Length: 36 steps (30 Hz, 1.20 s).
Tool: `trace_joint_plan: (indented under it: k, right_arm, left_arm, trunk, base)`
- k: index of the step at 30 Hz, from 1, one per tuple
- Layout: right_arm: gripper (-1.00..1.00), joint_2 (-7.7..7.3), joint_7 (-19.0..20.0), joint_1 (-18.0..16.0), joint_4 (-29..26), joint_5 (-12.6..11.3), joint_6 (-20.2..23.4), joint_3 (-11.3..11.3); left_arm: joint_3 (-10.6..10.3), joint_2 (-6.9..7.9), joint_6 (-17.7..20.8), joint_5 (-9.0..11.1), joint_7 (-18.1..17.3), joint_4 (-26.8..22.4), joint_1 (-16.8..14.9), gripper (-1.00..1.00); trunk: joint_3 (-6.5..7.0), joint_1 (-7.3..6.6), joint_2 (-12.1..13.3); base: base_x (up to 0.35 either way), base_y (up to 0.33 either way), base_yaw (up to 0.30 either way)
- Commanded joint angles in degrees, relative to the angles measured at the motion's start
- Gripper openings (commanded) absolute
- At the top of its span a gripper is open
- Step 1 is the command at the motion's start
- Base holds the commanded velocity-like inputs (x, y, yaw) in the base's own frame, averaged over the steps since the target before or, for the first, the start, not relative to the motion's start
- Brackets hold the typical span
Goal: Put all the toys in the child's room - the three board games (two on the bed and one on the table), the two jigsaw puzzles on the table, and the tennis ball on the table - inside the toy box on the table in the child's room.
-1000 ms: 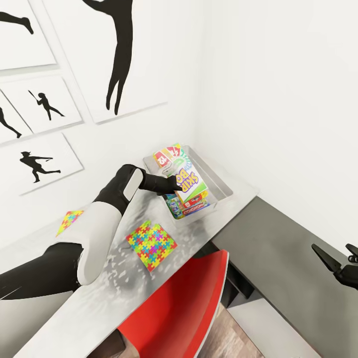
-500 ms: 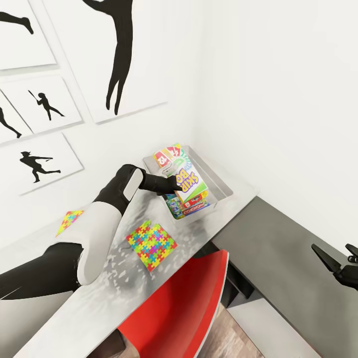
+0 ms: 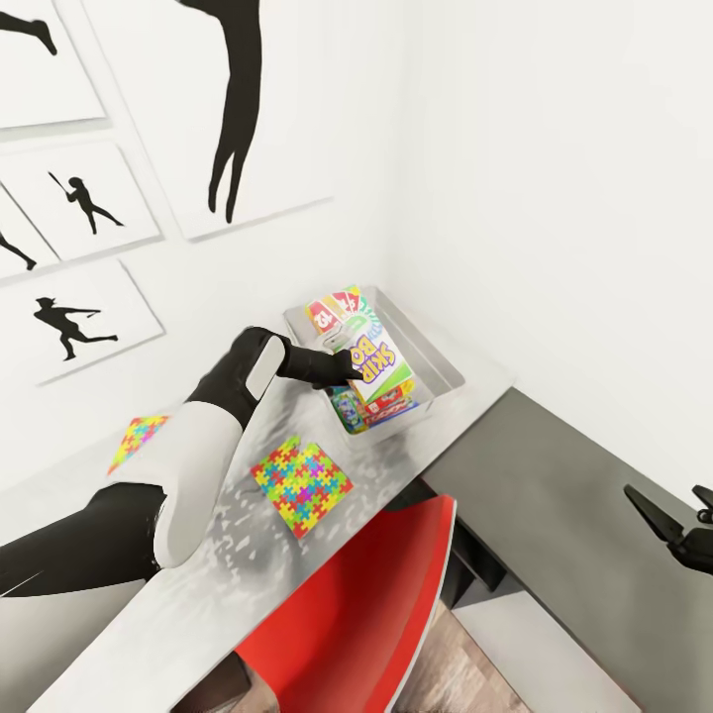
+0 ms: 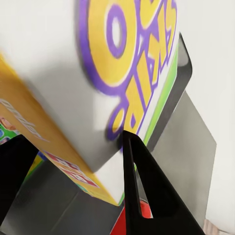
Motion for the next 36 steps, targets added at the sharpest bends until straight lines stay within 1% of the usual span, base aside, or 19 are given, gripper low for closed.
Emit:
trace_joint_plan:
  k: [1,10,26,27,36]
  right_arm:
    - [1.0,-0.02,0.2,0.0,0.0,0.1,0.2,-0.1]
    - [1.0,0.08,0.2,0.0,0.0,0.1,0.2,-0.1]
    - [1.0,0.13,0.2,0.0,0.0,0.1,0.2,-0.2]
    - [1.0,0.15,0.2,0.0,0.0,0.1,0.2,-0.2]
    - [1.0,0.22,0.2,0.0,0.0,0.1,0.2,-0.2]
  left_arm:
    - [0.1,-0.01,0.2,-0.1,-0.2,0.0,0.0,-1.0]
    - [0.1,-0.01,0.2,-0.1,-0.2,0.0,0.0,-1.0]
    - [0.1,-0.01,0.2,-0.1,-0.3,0.0,0.0,-1.0]
    - [0.1,-0.01,0.2,-0.1,-0.3,0.0,0.0,1.0]
    - [0.1,-0.01,0.2,-0.1,-0.4,0.0,0.0,1.0]
  trunk:
    - [-0.18,0.03,-0.1]
    - [-0.92,0.03,-0.1]
    - [-1.0,0.03,-0.1]
    - [-1.0,0.03,-0.1]
    - [-1.0,0.03,-0.1]
  base:
    - [0.0,0.0,0.0]
    - [0.0,0.0,0.0]
    - [0.0,0.0,0.0]
    - [0.0,0.0,0.0]
    - [0.0,0.0,0.0]
